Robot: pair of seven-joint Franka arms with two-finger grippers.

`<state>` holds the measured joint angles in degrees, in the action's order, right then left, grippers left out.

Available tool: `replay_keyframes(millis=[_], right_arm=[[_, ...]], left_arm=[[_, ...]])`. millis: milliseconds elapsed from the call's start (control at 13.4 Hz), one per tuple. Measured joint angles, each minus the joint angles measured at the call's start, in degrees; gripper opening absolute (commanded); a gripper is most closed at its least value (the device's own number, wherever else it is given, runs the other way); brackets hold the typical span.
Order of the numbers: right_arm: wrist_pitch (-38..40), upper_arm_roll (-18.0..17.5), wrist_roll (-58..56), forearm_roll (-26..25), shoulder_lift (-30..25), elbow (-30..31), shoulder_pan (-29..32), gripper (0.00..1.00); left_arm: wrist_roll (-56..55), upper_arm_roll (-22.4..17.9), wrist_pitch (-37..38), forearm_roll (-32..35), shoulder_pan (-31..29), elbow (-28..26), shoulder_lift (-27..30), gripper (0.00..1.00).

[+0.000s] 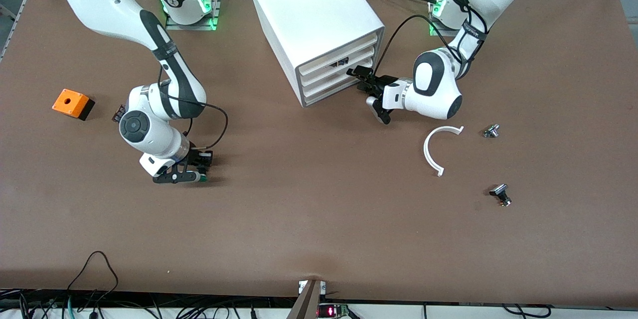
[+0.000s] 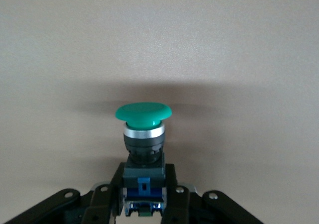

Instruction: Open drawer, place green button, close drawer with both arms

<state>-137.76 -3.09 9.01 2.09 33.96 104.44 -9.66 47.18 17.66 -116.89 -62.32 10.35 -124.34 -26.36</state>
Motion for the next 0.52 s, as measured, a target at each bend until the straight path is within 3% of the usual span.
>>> replay_keyframes(millis=[298, 373, 522], right_arm=[[13.0, -0.4, 9.2, 0.3, -0.3, -9.2, -1.0, 0.0], [14.9, -0.4, 11.4, 0.4, -0.3, -10.7, -1.3, 0.0], [19.1, -0.5, 15.4, 0.4, -0.4, -13.8, -2.1, 0.0]], left_arm=[[0.0, 0.7, -0.1, 0.0, 0.1, -0.4, -0.2, 0.63], [0.0, 0.7, -0.1, 0.0, 0.1, -0.5, -0.3, 0.55], [0.0, 0.9, -0.1, 0.0, 0.5, -0.7, -0.7, 0.15]])
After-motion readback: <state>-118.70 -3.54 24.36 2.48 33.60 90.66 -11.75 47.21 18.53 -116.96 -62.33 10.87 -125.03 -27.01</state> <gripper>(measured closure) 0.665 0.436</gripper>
